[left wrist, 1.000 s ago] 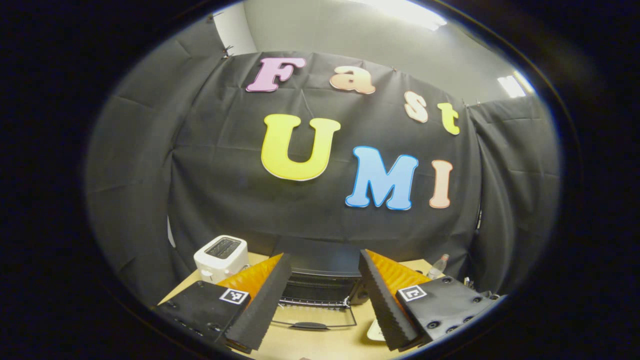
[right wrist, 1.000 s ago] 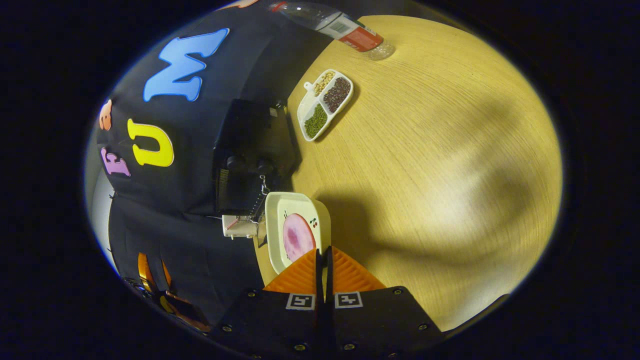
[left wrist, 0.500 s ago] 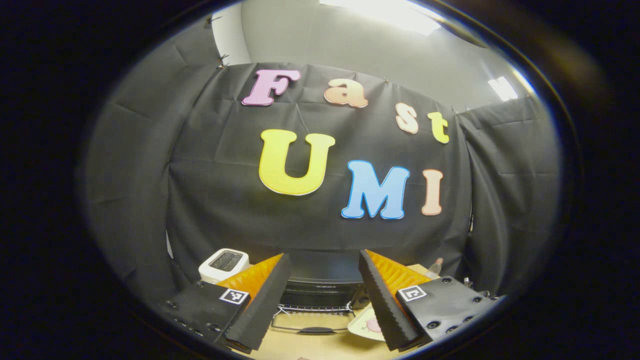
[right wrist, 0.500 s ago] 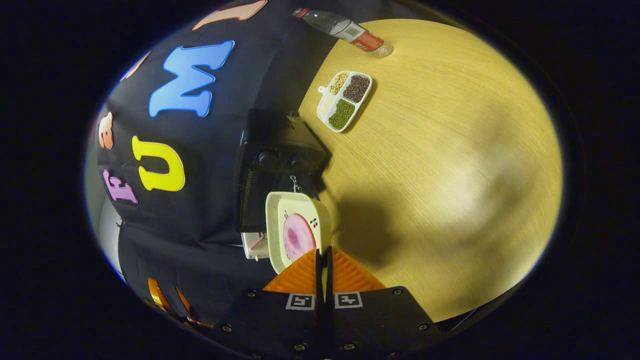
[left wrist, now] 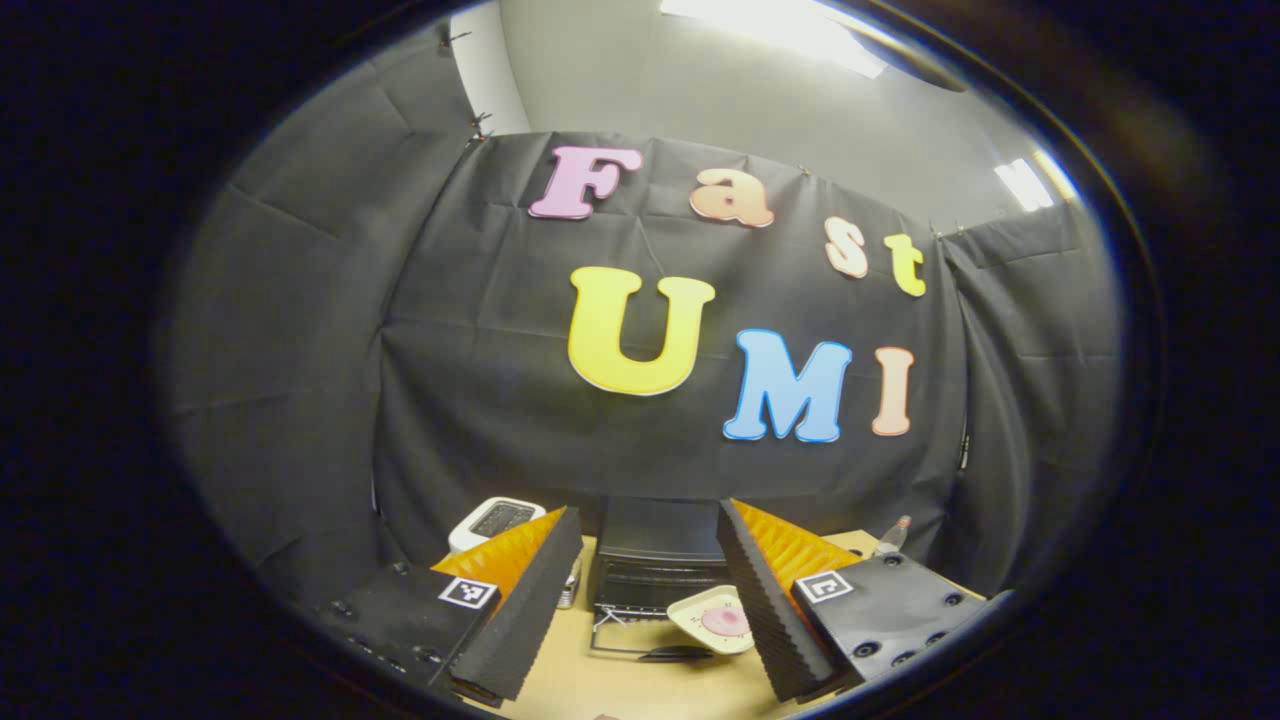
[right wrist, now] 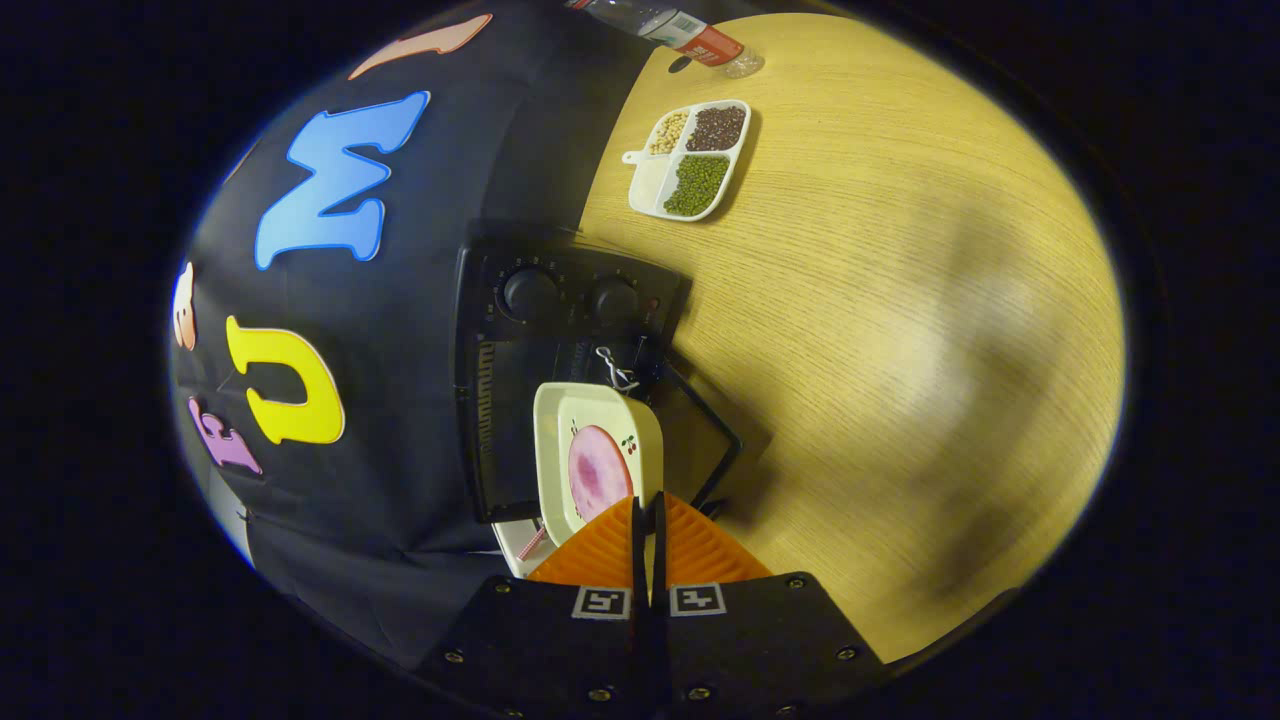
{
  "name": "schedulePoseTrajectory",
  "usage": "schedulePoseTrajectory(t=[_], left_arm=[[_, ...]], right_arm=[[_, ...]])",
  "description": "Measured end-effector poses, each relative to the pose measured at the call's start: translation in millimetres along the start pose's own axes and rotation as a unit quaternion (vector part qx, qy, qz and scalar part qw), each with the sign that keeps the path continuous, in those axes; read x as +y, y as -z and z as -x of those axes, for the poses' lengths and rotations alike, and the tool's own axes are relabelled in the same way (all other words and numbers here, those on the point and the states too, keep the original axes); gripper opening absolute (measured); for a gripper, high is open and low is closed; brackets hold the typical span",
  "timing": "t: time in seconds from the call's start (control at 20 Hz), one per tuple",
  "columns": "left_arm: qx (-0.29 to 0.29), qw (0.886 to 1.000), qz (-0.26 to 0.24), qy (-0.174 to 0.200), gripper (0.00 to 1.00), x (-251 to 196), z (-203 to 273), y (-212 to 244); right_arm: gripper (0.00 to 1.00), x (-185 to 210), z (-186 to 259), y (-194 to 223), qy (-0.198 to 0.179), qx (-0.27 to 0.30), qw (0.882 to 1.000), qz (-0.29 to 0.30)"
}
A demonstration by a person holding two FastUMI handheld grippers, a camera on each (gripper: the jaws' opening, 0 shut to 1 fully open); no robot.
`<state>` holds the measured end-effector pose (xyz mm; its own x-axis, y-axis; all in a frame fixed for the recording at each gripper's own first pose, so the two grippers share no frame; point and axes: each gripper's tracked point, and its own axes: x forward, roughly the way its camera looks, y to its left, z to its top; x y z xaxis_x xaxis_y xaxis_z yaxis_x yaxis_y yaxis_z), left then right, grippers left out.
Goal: Open the electric oven with the left hand, put the food in, and close the electric oven.
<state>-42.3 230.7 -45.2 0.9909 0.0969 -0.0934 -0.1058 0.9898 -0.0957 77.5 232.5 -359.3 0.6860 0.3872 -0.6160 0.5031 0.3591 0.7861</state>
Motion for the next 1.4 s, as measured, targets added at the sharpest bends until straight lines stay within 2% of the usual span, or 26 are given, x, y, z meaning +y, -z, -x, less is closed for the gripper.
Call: schedulePoseTrajectory(t=[0.1,0.15,0.3,0.35,0.45,0.5,0.55,0.6,0.75,0.8,0.95,1.0,1.05,1.15,1.25,1.3,1.35,1.4], left_arm=[[0.002,1.0,0.004,-0.016,0.93,18,5,1],[0.003,1.0,0.006,-0.024,0.97,26,7,2],[0.007,0.999,0.008,-0.049,0.97,52,13,2],[0.007,0.998,0.008,-0.056,0.93,59,14,1],[0.007,0.998,0.012,-0.067,0.93,70,15,-2],[0.007,0.997,0.014,-0.071,0.97,74,14,-3],[0.007,0.997,0.014,-0.074,0.93,79,14,-4],[0.007,0.997,0.011,-0.077,0.97,84,14,-8],[0.009,0.997,-0.002,-0.083,0.96,91,9,-9],[0.011,0.996,-0.004,-0.084,0.93,93,9,-8],[0.018,0.996,-0.001,-0.085,0.97,96,8,-4],[0.019,0.996,0.004,-0.086,0.93,97,8,-4],[0.02,0.996,0.007,-0.088,0.93,99,7,-3],[0.023,0.995,0.012,-0.091,0.93,102,6,0],[0.024,0.995,0.013,-0.093,0.97,103,5,2],[0.024,0.995,0.012,-0.092,0.97,102,3,3],[0.024,0.996,0.013,-0.09,0.93,100,2,2],[0.023,0.996,0.015,-0.087,0.97,97,1,1]], right_arm=[[0.0,9,-18,1,0.007,-0.016,1.0,-0.011],[0.0,14,-26,1,0.011,-0.024,1.0,-0.017],[0.0,28,-51,0,0.021,-0.047,0.998,-0.039],[0.0,33,-59,-1,0.022,-0.057,0.997,-0.048],[0.0,40,-78,-2,0.026,-0.07,0.995,-0.066],[0.0,42,-86,-2,0.031,-0.074,0.994,-0.076],[0.0,43,-95,-1,0.035,-0.081,0.992,-0.085],[0.0,47,-102,-1,0.032,-0.087,0.991,-0.095],[0.0,60,-120,5,0.034,-0.11,0.987,-0.111],[0.01,64,-126,7,0.033,-0.114,0.986,-0.118],[0.0,77,-147,8,0.022,-0.119,0.983,-0.141],[0.01,80,-152,8,0.022,-0.12,0.982,-0.144],[0.01,83,-155,8,0.023,-0.119,0.982,-0.143],[0.0,86,-159,5,0.024,-0.124,0.982,-0.143],[0.01,87,-162,4,0.022,-0.124,0.981,-0.146],[0.01,87,-162,4,0.021,-0.124,0.981,-0.147],[0.01,87,-157,3,0.022,-0.125,0.981,-0.146],[0.03,86,-153,3,0.021,-0.126,0.981,-0.144]])
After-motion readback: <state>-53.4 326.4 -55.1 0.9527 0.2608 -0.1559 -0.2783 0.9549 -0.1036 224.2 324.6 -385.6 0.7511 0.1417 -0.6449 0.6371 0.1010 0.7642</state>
